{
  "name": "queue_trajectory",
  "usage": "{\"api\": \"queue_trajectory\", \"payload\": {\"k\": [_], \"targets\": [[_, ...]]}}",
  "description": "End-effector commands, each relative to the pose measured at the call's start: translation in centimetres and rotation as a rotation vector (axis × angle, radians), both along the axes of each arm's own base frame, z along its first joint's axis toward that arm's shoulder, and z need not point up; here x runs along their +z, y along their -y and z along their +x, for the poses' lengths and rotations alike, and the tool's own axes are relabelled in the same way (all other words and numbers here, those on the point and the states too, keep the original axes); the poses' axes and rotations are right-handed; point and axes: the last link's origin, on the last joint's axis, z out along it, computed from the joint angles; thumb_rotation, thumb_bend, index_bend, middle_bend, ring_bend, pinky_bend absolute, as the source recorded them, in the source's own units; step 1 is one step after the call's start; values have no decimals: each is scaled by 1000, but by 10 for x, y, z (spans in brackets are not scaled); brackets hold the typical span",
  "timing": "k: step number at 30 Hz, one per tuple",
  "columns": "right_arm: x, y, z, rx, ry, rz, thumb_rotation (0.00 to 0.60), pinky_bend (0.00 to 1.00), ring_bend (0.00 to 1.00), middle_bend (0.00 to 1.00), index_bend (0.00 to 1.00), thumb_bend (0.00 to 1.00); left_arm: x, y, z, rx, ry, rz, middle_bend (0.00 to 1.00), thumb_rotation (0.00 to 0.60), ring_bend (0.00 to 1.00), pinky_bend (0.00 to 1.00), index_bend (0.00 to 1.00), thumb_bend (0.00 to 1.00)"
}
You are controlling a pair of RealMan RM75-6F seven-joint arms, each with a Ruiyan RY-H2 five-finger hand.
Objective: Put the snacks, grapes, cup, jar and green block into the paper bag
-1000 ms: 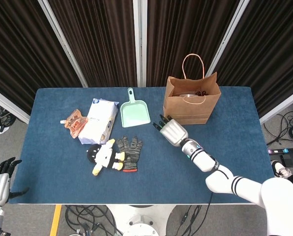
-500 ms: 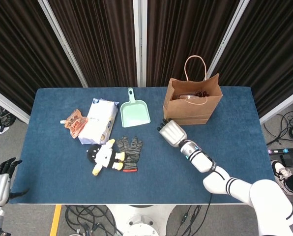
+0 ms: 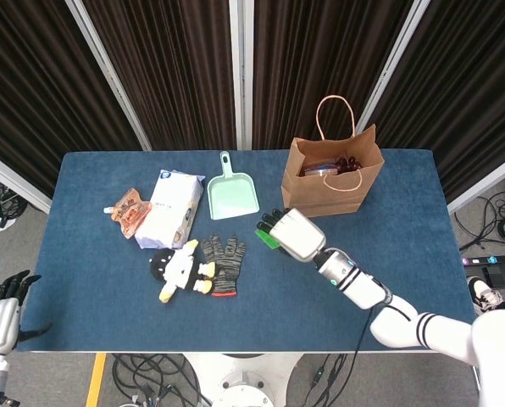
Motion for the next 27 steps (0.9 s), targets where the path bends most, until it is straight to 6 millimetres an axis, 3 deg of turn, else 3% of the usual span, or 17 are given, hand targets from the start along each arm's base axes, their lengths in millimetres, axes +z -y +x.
{"api": "queue_trajectory", "payload": {"k": [1,7,13,18,27], "targets": [[58,-20,21,110,191,-35,600,628,393,500,547,171,1,-1,1,-2,-3,1,203,600,121,153,246,50],[126,-20,33,134,376,-186,600,600,389,500,547,171,2,-2,3,-8,-6,-2,203,600,121,153,246,49],[172,-1,27,40,498,-280,600,592,385,500,547,171,2,-4,5,-11,-6,-4,203,600,121,153,246,49],[184,33,10,-133,510,-327,600,590,382,501,547,171,2,-4,5,-13,-5,-6,203,600,121,153,246,50],[169,84,-13,-369,478,-307,600,566,373,499,523,171,1,-3,3,1,-5,-7,203,600,121,153,246,50]]}}
